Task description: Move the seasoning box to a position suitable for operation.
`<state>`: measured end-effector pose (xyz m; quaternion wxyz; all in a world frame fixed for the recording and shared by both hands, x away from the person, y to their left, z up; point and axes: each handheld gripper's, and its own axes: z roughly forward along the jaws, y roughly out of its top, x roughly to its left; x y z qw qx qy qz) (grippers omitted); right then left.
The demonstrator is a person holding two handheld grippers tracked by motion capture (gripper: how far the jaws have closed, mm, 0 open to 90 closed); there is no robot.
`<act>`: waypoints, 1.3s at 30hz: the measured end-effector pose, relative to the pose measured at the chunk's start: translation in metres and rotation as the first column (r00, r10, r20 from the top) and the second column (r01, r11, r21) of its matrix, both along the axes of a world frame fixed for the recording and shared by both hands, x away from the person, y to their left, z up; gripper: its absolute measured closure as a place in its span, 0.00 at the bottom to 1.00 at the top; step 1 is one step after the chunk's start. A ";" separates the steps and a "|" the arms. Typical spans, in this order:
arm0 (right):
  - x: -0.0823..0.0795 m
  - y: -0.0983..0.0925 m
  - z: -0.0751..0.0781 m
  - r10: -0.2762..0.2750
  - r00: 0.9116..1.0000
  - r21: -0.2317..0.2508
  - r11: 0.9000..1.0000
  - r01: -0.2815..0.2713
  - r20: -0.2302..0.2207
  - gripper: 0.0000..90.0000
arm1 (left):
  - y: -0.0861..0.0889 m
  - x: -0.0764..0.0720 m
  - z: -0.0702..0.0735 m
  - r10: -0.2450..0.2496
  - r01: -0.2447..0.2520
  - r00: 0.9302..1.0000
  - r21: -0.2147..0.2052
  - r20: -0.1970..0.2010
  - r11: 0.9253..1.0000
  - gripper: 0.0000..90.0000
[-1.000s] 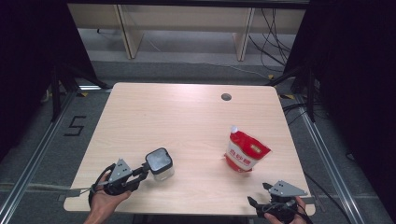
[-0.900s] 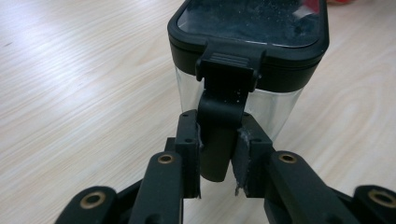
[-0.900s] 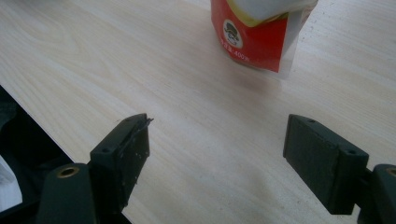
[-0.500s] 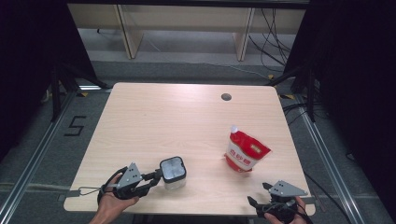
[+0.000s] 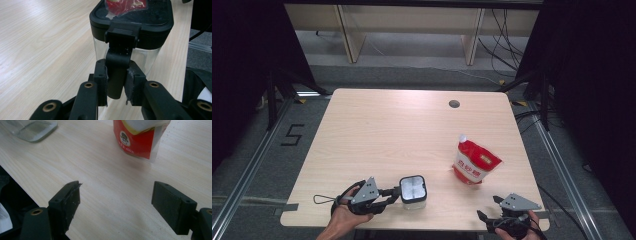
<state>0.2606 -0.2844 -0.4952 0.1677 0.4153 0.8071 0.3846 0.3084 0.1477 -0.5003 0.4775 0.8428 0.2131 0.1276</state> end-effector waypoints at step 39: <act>0.001 -0.001 0.000 0.017 1.000 -0.007 1.000 -0.017 0.010 0.26 | -0.015 0.008 -0.002 -0.065 0.064 0.998 -0.040 -0.026 0.997 0.75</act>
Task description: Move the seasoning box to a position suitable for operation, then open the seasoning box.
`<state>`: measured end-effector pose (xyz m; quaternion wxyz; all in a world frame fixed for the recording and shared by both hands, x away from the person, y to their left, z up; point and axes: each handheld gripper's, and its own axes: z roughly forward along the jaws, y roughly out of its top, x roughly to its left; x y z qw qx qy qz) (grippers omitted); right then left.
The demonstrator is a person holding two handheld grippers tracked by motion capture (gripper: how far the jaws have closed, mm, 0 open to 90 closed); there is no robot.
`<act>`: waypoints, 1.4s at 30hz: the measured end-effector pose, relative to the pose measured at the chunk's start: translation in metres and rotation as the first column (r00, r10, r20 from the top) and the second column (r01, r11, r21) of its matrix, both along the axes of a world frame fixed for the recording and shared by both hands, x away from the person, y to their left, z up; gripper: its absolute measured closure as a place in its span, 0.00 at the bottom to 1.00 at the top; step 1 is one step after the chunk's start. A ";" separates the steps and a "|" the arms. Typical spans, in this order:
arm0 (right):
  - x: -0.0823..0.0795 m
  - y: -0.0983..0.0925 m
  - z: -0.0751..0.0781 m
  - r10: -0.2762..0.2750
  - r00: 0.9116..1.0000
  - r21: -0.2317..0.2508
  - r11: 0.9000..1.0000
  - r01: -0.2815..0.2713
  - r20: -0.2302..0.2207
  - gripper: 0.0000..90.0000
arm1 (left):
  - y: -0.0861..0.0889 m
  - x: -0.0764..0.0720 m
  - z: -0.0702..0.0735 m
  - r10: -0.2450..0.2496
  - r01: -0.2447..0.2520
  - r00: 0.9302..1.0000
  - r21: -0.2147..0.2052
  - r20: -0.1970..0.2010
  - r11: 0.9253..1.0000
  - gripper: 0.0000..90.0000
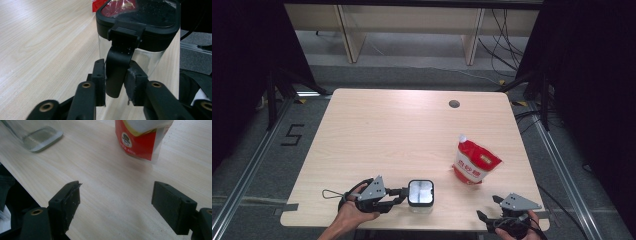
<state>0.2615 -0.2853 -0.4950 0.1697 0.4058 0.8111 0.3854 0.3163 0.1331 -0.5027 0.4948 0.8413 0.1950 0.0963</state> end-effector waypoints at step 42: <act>0.001 0.004 -0.001 -0.001 1.000 -0.007 1.000 0.001 -0.023 0.26 | 0.018 -0.013 0.054 0.159 -0.162 0.986 -0.083 -0.041 0.983 0.96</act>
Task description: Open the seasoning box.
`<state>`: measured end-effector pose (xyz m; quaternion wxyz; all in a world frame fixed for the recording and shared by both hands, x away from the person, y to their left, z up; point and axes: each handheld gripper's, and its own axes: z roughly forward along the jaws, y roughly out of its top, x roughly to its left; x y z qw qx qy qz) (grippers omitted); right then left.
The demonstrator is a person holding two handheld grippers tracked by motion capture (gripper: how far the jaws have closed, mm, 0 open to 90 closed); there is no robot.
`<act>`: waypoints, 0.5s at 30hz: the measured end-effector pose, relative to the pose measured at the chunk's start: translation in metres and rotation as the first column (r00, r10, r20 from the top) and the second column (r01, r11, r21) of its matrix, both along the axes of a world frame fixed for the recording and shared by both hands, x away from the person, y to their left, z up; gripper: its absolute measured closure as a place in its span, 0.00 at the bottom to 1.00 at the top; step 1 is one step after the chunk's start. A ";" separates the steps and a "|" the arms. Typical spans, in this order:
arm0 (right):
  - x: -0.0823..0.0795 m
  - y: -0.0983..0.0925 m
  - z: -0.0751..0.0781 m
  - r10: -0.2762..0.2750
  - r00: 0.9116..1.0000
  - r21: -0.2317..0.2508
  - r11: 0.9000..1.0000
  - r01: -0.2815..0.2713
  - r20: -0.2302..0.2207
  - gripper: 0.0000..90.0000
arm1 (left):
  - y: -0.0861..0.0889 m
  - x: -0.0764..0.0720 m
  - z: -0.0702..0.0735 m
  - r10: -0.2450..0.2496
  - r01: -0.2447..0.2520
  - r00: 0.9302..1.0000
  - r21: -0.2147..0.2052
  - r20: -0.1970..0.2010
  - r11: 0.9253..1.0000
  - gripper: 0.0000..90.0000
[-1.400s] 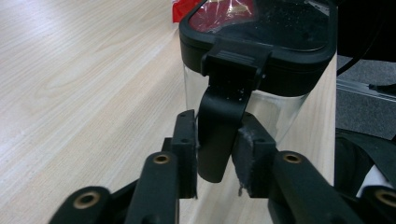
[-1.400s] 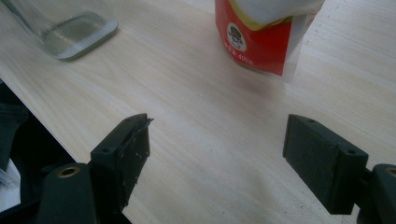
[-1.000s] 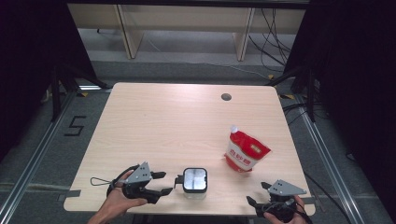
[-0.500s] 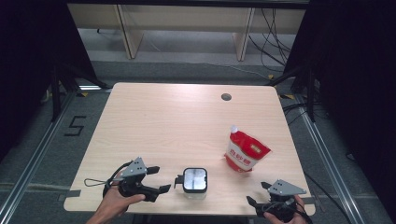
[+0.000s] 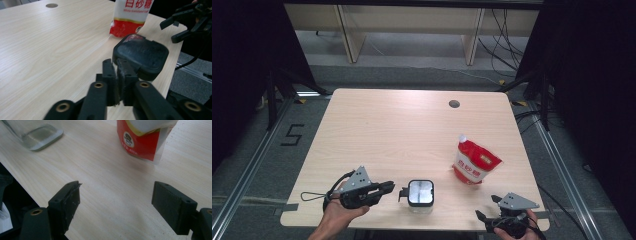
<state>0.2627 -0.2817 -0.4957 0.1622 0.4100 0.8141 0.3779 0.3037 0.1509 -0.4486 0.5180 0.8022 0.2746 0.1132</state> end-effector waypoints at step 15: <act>0.002 -0.001 -0.001 0.025 0.999 -0.012 1.000 -0.024 0.026 0.26 | -0.022 -0.001 0.001 -0.043 0.043 0.999 0.026 0.016 0.999 0.99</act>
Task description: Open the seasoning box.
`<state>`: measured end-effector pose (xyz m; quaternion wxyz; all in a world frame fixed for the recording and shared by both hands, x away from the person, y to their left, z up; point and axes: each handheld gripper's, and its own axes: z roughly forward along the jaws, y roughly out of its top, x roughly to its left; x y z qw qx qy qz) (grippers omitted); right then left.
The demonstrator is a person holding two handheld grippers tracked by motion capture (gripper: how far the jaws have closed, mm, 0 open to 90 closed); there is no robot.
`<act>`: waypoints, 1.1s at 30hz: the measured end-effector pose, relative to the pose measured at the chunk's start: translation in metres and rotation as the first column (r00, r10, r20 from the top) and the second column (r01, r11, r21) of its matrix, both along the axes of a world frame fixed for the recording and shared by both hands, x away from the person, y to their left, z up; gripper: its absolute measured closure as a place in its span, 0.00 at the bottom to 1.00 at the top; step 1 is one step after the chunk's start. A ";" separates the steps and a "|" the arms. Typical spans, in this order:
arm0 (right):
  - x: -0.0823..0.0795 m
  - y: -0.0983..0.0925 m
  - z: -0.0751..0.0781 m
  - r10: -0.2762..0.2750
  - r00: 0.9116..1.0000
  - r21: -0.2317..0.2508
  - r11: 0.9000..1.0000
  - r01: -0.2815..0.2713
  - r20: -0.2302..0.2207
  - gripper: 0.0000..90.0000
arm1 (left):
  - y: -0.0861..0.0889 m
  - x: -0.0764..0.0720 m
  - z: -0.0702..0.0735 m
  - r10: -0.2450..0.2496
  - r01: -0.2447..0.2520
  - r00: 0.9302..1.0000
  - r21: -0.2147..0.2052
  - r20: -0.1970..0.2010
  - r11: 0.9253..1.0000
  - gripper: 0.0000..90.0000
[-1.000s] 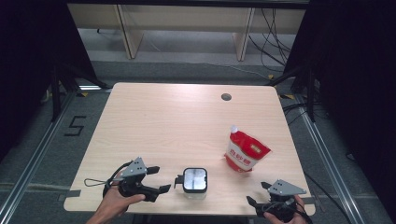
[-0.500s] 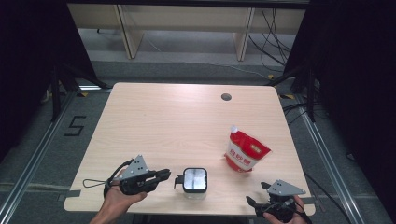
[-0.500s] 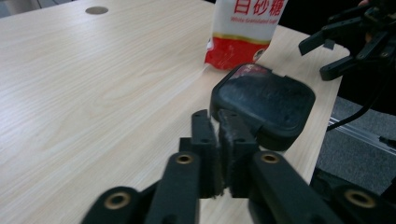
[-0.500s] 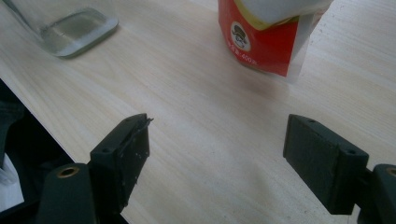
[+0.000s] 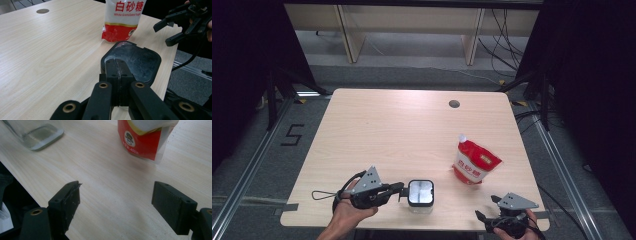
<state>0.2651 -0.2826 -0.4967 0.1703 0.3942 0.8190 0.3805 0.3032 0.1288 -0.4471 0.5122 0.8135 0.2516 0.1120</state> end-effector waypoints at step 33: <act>-0.003 0.007 0.008 0.062 0.997 0.029 0.998 -0.064 0.051 0.44 | -0.002 0.000 -0.012 0.020 -0.021 1.000 -0.037 -0.015 0.999 0.99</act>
